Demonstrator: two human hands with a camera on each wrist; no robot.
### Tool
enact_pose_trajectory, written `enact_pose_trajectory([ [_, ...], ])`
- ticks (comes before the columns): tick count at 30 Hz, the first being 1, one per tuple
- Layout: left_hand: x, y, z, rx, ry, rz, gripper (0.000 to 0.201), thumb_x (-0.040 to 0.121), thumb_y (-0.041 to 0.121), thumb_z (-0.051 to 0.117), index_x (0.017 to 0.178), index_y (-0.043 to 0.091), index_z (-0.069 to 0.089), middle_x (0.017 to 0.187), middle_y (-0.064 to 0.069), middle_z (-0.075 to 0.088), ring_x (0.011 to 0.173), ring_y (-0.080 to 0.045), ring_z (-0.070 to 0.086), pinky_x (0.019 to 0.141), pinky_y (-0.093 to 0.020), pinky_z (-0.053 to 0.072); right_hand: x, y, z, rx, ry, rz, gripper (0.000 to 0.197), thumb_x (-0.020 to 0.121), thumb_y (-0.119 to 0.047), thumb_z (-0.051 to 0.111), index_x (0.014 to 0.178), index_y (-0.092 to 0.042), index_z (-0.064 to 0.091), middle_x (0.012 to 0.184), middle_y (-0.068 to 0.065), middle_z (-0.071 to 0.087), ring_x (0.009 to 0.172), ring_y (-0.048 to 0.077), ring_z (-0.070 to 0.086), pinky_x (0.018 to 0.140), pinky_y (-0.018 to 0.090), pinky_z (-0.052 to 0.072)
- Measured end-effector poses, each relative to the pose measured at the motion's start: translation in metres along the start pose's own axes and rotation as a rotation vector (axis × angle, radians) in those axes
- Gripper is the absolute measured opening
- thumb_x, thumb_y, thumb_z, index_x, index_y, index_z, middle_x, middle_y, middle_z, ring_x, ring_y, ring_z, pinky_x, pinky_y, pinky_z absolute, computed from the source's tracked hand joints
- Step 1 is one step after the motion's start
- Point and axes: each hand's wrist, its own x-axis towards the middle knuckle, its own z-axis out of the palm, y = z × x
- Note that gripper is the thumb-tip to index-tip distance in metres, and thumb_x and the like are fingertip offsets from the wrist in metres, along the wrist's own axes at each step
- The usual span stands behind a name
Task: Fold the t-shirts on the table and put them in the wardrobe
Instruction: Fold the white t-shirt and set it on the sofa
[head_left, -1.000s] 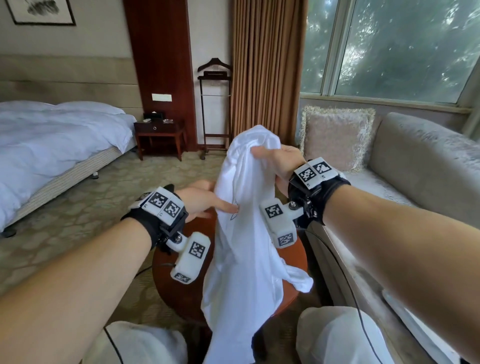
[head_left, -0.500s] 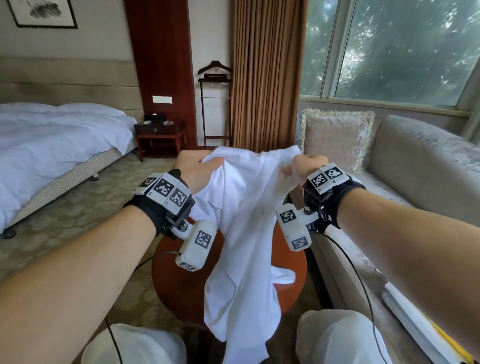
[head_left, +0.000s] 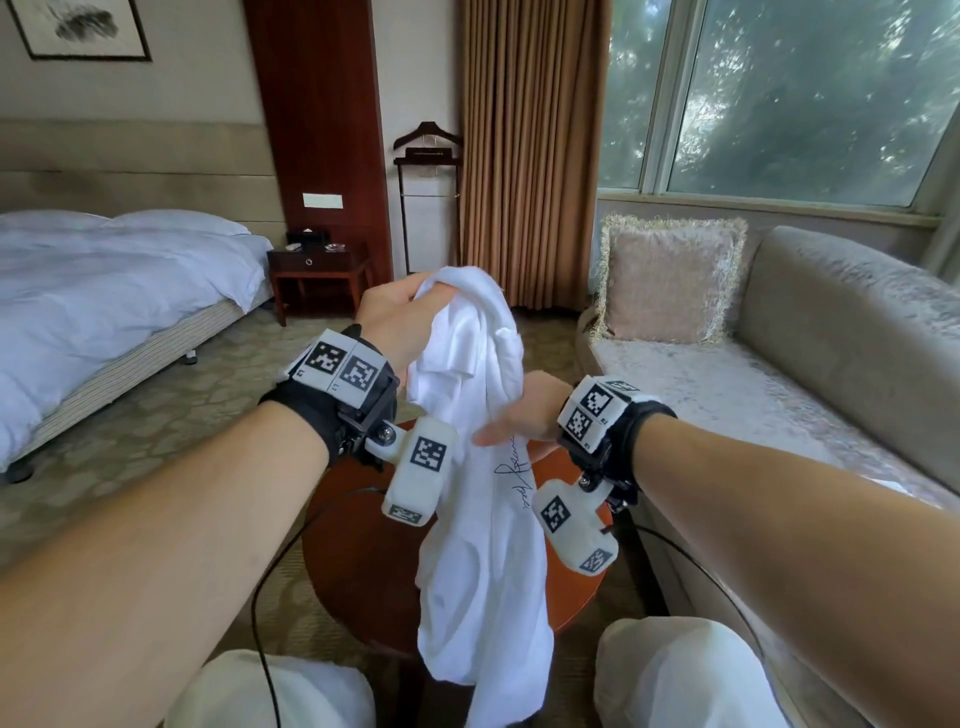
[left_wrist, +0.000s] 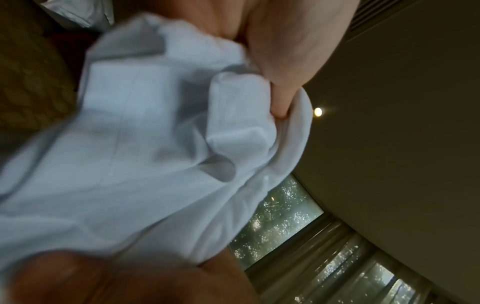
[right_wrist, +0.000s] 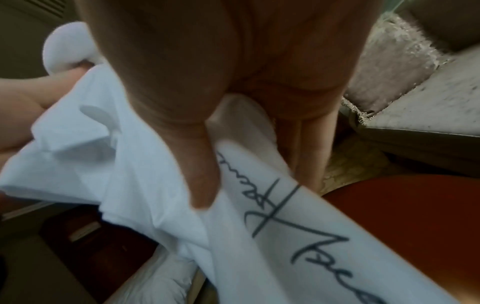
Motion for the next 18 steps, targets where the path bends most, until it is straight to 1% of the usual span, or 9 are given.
enact_pose_trajectory([
  [3, 0.001, -0.008, 0.001, 0.047, 0.053, -0.091, 0.006, 0.087, 0.032, 0.072, 0.089, 0.027, 0.068, 0.084, 0.009, 0.067, 0.080, -0.007, 0.064, 0.067, -0.020, 0.049, 0.003, -0.001, -0.005, 0.156, 0.045, -0.006, 0.031, 0.080, -0.012, 0.078, 0.106, -0.006, 0.064, 0.093, 0.010, 0.070, 0.079, 0.023, 0.069, 0.063, 0.032, 0.060],
  [4, 0.003, -0.014, 0.001, 0.099, 0.062, -0.170, 0.019, 0.082, 0.037, 0.076, 0.092, 0.024, 0.065, 0.084, 0.008, 0.064, 0.080, -0.010, 0.062, 0.069, -0.022, 0.049, 0.003, -0.002, -0.008, 0.244, 0.063, -0.003, 0.027, 0.080, -0.011, 0.077, 0.103, -0.005, 0.064, 0.089, 0.010, 0.069, 0.076, 0.023, 0.069, 0.063, 0.033, 0.059],
  [6, 0.003, -0.027, -0.001, 0.192, 0.011, -0.365, 0.049, 0.073, 0.045, 0.080, 0.106, 0.015, 0.061, 0.094, 0.001, 0.059, 0.092, -0.019, 0.059, 0.084, -0.033, 0.051, 0.005, -0.005, -0.016, 0.423, 0.110, -0.016, 0.023, 0.079, -0.007, 0.076, 0.097, -0.002, 0.063, 0.081, 0.012, 0.067, 0.072, 0.024, 0.066, 0.065, 0.037, 0.058],
  [7, -0.001, -0.034, -0.003, 0.206, -0.042, -0.430, 0.057, 0.071, 0.046, 0.081, 0.111, 0.013, 0.061, 0.105, -0.003, 0.060, 0.103, -0.023, 0.058, 0.093, -0.038, 0.048, 0.005, -0.007, -0.019, 0.498, 0.130, -0.025, 0.027, 0.075, -0.008, 0.079, 0.097, 0.000, 0.063, 0.082, 0.015, 0.068, 0.074, 0.027, 0.067, 0.070, 0.041, 0.058],
  [9, -0.012, -0.053, -0.012, 0.227, -0.175, -0.550, 0.082, 0.060, 0.052, 0.085, 0.127, 0.016, 0.057, 0.129, -0.009, 0.056, 0.121, -0.027, 0.050, 0.103, -0.043, 0.038, 0.007, -0.009, -0.025, 0.620, 0.142, -0.037, 0.052, 0.062, -0.011, 0.083, 0.107, 0.003, 0.062, 0.099, 0.022, 0.070, 0.089, 0.036, 0.069, 0.081, 0.051, 0.057],
  [11, -0.022, -0.074, -0.020, 0.264, -0.373, -0.641, 0.110, 0.042, 0.057, 0.090, 0.139, 0.021, 0.049, 0.137, -0.007, 0.055, 0.126, -0.027, 0.049, 0.107, -0.047, 0.032, 0.010, -0.008, -0.029, 0.762, 0.131, -0.048, 0.062, 0.059, -0.008, 0.079, 0.117, 0.002, 0.061, 0.112, 0.024, 0.068, 0.100, 0.041, 0.067, 0.086, 0.057, 0.053],
  [13, -0.024, -0.091, -0.024, 0.328, -0.483, -0.679, 0.102, 0.043, 0.050, 0.093, 0.134, 0.023, 0.055, 0.128, -0.002, 0.063, 0.119, -0.025, 0.056, 0.105, -0.046, 0.040, 0.008, -0.008, -0.033, 0.842, 0.147, -0.043, 0.056, 0.064, -0.008, 0.075, 0.118, 0.000, 0.063, 0.115, 0.021, 0.068, 0.105, 0.039, 0.065, 0.090, 0.056, 0.050],
  [15, -0.021, -0.103, -0.024, 0.367, -0.464, -0.674, 0.076, 0.059, 0.036, 0.091, 0.127, 0.022, 0.061, 0.117, 0.001, 0.069, 0.111, -0.020, 0.062, 0.094, -0.037, 0.050, 0.002, -0.009, -0.037, 0.881, 0.168, -0.055, 0.050, 0.070, -0.009, 0.073, 0.118, 0.001, 0.063, 0.119, 0.021, 0.066, 0.107, 0.038, 0.064, 0.092, 0.053, 0.050],
  [18, -0.017, -0.106, -0.022, 0.546, -0.397, -0.571, 0.030, 0.077, 0.023, 0.082, 0.103, 0.015, 0.070, 0.102, 0.001, 0.069, 0.098, -0.016, 0.061, 0.076, -0.026, 0.046, 0.004, -0.004, -0.050, 0.899, 0.219, -0.076, 0.034, 0.077, -0.008, 0.070, 0.110, 0.001, 0.064, 0.109, 0.019, 0.070, 0.097, 0.035, 0.068, 0.087, 0.046, 0.055],
])
